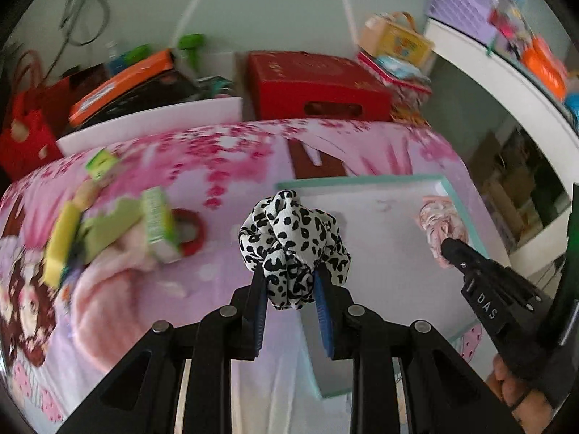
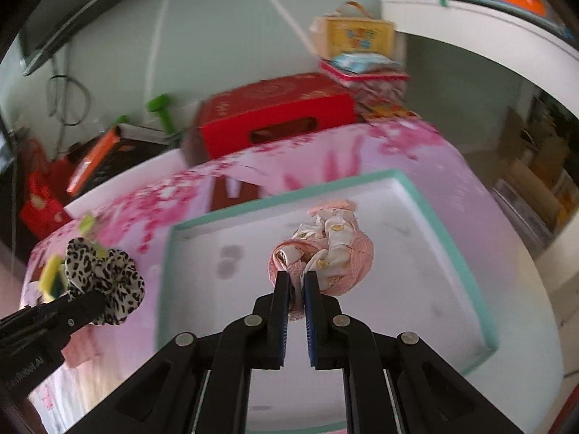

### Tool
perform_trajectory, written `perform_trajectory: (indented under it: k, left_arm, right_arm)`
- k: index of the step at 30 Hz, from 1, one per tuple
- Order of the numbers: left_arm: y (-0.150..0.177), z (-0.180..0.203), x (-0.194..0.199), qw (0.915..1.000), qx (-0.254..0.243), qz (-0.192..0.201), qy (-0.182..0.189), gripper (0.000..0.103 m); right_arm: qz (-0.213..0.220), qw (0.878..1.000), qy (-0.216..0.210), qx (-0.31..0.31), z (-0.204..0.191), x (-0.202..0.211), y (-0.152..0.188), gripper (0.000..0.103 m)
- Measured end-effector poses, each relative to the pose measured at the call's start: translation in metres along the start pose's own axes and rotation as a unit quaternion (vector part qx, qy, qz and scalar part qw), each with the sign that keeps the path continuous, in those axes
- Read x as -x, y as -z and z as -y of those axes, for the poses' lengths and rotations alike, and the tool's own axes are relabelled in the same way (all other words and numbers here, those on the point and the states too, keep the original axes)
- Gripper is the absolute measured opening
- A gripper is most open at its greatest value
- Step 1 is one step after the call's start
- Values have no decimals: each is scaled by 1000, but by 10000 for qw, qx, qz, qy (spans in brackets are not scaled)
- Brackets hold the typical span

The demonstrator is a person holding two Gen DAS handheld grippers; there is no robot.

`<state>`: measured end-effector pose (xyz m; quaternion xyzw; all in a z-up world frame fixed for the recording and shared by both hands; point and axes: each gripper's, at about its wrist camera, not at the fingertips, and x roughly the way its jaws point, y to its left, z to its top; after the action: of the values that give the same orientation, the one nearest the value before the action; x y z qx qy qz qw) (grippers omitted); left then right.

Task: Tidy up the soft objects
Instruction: 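Carry both items into the white tray and open both tools to release, then grasp the yellow sponge with the left tool while the right tool grasps the green tissue box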

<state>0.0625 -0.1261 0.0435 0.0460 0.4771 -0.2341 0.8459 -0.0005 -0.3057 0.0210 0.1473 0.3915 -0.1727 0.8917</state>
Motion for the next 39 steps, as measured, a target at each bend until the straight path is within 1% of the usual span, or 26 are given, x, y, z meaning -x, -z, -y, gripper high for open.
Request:
perform_trajectory:
  k: [2,7,9,11,14,15,16,17,18,19,20,21,22,23,24,25,27,28,29,32,33,35,39]
  left_arm:
    - [-1,13,-12,9998,-124,-49,160,26]
    - [2,41,-39,9980,-507,-142,355,26]
    - [6,51,-47,9966,-635,-239,478,27]
    - [11,57,-51,9953,-723,-332,545,34]
    - [14,64,-53,9946,-853,-345,485,49]
    - [14,65,-52,9946,-869,-338,463,57]
    - [14,65,-51,9947,-862,-325,459,63]
    - [14,64,-49,9949,-840,-311,463,66]
    - [13,63,-48,9951,-816,-296,470,71]
    - [13,61,-47,9954,-782,-283,479,78]
    - [13,59,-46,9956,-764,-286,472,81]
    - [13,57,-46,9958,-749,-282,455,85]
    - [12,55,-46,9960,-731,-261,433,86]
    - [12,52,-45,9965,-701,-219,405,86]
    - [11,50,-44,9969,-667,-179,375,90]
    - [11,47,-43,9974,-627,-135,339,98]
    - [10,41,-40,9981,-548,-27,273,101]
    - [9,38,-38,9984,-515,49,239,102]
    - [8,36,-35,9985,-501,129,206,102]
    - [6,31,-30,9984,-482,277,102,102]
    - [6,29,-29,9985,-460,299,79,102]
    - [5,23,-25,9987,-396,331,54,102]
    - [2,6,-13,9983,-217,529,-115,102]
  right_arm:
    - [-63,9998,118,-128,12,-4,1,9]
    - [-186,9980,263,-542,40,-11,3,9]
    - [-269,9967,331,-691,48,-13,5,9]
    - [-356,9955,381,-790,54,-16,7,11]
    - [-437,9945,490,-819,55,-17,9,13]
    - [-444,9945,516,-802,54,-16,9,13]
    - [-444,9945,527,-790,53,-16,9,13]
    - [-444,9945,538,-777,52,-15,9,14]
    - [-437,9946,556,-764,51,-15,8,15]
    - [-424,9946,595,-744,50,-13,8,20]
    - [-418,9946,599,-743,50,-13,7,27]
    - [-416,9947,594,-735,49,-13,7,30]
    - [-416,9948,588,-720,48,-12,7,38]
    - [-421,9949,594,-696,47,-12,7,52]
    - [-422,9951,603,-667,45,-12,7,60]
    - [-414,9952,614,-634,43,-12,7,68]
    - [-415,9957,625,-545,40,-13,6,69]
    - [-418,9959,633,-502,38,-13,6,72]
    - [-421,9959,638,-481,37,-14,6,77]
    - [-424,9961,631,-438,34,-15,7,88]
    - [-421,9961,634,-437,33,-16,7,90]
    - [-395,9961,643,-462,33,-16,7,103]
    - [-274,9963,579,-576,30,-13,6,103]
